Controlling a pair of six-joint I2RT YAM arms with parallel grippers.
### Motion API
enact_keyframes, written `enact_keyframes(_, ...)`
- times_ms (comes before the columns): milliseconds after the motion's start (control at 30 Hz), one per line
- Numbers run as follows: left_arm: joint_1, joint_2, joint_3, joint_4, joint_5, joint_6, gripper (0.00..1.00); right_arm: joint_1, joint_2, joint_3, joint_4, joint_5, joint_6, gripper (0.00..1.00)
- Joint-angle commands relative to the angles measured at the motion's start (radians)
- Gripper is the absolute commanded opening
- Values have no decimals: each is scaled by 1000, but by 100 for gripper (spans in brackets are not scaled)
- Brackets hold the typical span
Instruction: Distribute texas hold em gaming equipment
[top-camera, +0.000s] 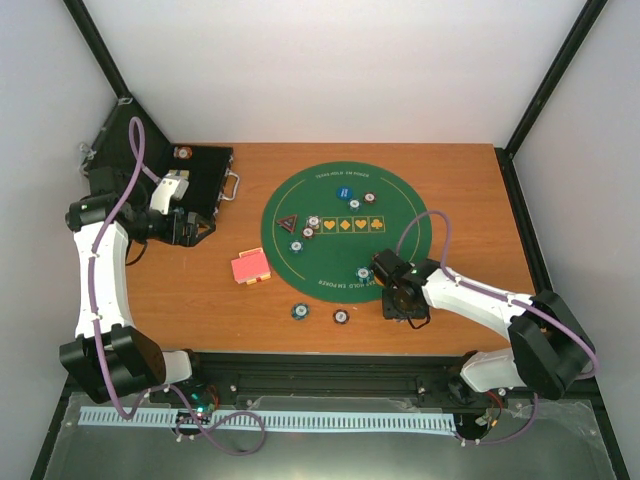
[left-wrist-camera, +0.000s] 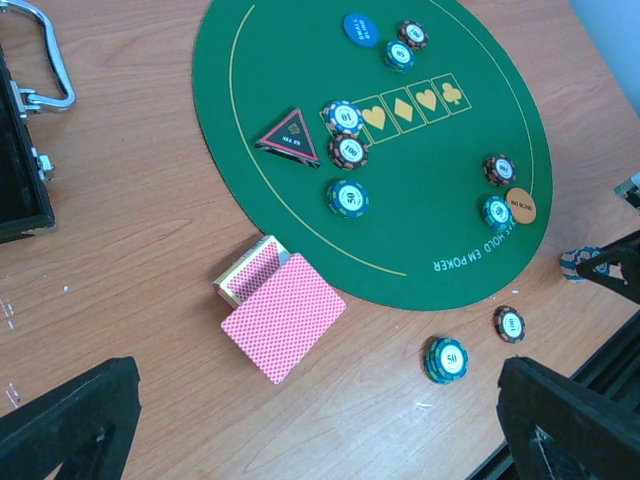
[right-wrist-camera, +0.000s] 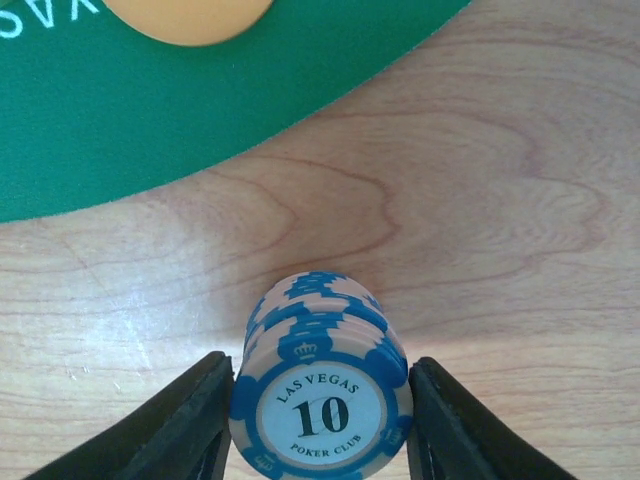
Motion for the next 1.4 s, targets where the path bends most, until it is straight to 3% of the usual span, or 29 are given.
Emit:
enact_keyframes(0, 2, -11, 30, -16, 32, -9, 100, 9, -12, -3, 2, 27, 11, 46)
enact_keyframes(500, 2, -15, 22, -22, 40, 0, 100, 9, -69, 98, -98, 49, 12, 26)
enact_keyframes(800, 2, -13, 22, -28, 34, 11, 100, -36, -13, 298, -166, 100, -70, 25)
enact_keyframes(1000, 2, -6, 30, -28, 33, 8, 100, -199, 147, 532, -136, 85, -204, 25)
enact_keyframes(1367, 2, 10, 50, -37, 32, 13, 100, -379, 659, 1011, -114, 30, -330, 22)
